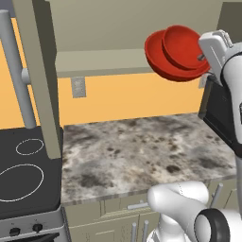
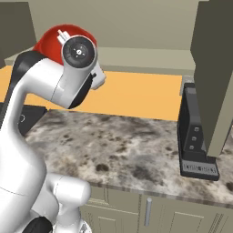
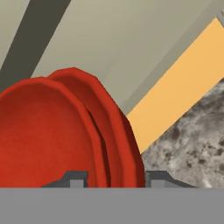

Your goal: Pick up the bowls on the counter and stack them on top of one another in the open cabinet. Place the smaller bowl on top of the larger bowl.

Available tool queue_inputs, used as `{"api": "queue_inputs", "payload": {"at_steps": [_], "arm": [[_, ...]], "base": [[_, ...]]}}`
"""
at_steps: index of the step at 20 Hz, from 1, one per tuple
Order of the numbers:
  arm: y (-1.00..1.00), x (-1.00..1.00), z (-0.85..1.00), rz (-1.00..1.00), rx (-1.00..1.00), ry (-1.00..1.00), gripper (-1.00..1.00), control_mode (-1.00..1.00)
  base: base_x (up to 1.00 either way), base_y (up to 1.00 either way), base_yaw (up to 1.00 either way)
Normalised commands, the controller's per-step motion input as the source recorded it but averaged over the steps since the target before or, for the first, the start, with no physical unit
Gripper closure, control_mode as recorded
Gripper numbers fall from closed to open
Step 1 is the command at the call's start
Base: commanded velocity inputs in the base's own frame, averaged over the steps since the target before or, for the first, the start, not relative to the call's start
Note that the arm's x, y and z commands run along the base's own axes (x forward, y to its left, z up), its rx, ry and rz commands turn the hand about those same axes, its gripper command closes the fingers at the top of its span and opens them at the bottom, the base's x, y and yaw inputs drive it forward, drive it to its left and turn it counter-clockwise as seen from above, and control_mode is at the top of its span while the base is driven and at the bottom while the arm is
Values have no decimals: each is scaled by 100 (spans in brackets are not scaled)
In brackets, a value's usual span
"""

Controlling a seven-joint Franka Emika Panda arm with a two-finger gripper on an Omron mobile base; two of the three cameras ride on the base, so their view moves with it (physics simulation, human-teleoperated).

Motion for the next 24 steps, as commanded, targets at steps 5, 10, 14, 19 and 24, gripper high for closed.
{"api": "queue_inputs", "payload": {"at_steps": [5, 10, 14, 19, 24], "arm": [[0, 25, 5, -3, 3, 0, 100, -100], [0, 26, 3, -3, 4, 0, 100, -100], [0, 29, 0, -3, 4, 0, 100, -100], [0, 31, 0, -3, 3, 0, 100, -100], [0, 34, 0, -4, 3, 0, 100, -100]], "base": [[0, 0, 0], [0, 0, 0], [0, 0, 0], [0, 0, 0], [0, 0, 0]]}}
